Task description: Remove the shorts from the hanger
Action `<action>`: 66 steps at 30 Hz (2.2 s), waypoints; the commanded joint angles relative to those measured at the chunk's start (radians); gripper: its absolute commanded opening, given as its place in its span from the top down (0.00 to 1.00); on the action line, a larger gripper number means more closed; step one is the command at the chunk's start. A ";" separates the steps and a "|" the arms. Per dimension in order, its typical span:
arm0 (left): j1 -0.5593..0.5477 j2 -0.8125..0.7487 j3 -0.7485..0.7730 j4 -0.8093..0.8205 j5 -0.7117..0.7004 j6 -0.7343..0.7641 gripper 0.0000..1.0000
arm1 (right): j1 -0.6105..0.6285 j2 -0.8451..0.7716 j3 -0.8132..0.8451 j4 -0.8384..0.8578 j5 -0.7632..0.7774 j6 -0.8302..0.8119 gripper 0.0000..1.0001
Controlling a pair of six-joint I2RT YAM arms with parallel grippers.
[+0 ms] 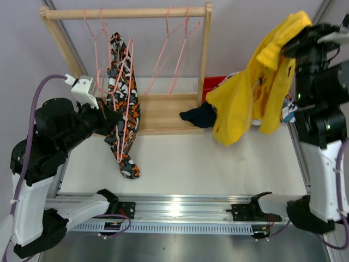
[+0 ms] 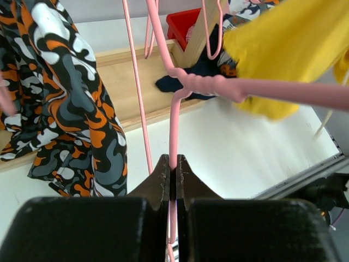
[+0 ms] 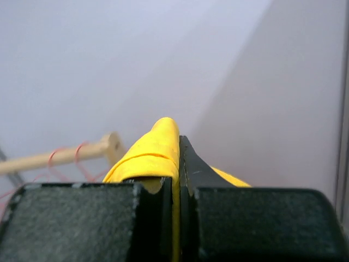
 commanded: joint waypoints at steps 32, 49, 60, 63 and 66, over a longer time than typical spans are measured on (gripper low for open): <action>0.128 0.667 0.599 0.174 -0.025 0.086 1.00 | -0.384 0.241 -0.870 0.351 -0.510 0.337 0.23; 0.221 0.945 0.781 0.461 0.061 -0.024 1.00 | -0.272 0.034 -1.110 0.379 -0.538 0.335 0.24; 0.223 0.863 0.603 0.418 0.044 -0.018 0.67 | -0.230 0.006 -1.108 0.348 -0.527 0.330 0.24; 0.223 0.828 0.553 0.412 0.040 -0.018 0.48 | -0.221 -0.023 -1.107 0.331 -0.522 0.335 0.24; 0.223 0.813 0.549 0.384 0.041 -0.021 0.40 | -0.212 -0.058 -1.104 0.303 -0.513 0.329 0.24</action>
